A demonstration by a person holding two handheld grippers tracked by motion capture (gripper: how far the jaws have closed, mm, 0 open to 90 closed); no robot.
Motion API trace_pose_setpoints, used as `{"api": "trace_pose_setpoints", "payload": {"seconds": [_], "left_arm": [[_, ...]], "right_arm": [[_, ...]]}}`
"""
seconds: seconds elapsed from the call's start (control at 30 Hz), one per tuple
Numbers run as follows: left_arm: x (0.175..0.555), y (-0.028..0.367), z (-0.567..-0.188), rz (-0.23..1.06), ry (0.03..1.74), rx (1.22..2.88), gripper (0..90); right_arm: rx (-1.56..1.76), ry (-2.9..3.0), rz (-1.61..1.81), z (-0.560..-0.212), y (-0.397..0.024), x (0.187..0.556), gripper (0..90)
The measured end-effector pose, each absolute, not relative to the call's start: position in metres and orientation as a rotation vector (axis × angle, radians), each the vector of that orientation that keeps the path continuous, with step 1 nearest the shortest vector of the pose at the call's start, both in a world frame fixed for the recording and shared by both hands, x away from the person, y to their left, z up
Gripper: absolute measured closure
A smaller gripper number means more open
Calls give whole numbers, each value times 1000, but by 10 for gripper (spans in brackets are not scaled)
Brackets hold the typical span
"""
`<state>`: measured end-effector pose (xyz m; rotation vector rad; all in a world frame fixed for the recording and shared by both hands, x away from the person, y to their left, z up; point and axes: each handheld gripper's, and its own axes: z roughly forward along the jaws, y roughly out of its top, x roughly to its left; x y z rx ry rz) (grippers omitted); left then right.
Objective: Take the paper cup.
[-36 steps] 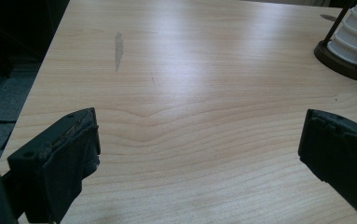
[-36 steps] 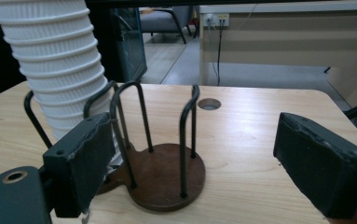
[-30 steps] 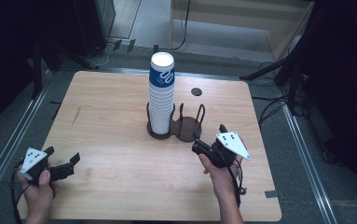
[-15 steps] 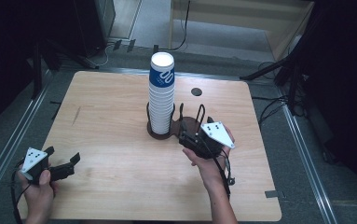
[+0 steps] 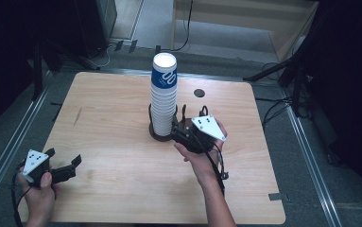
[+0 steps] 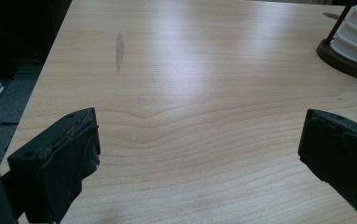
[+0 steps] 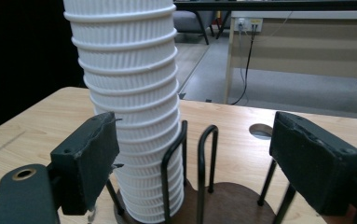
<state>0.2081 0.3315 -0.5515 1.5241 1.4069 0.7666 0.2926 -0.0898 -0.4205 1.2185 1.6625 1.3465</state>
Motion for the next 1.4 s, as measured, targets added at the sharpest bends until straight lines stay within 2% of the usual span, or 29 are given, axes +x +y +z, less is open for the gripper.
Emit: {"api": "trace_pose_setpoints", "payload": {"seconds": [1.03,1.4], "left_arm": [[208,334,-552,754,1413,1510,0],[208,335,-552,748,1420,1497,0]], "right_arm": [[1167,1626,1423,-380,-40,332,144],[1161,1629,1402,-376,-32,343,137]]}}
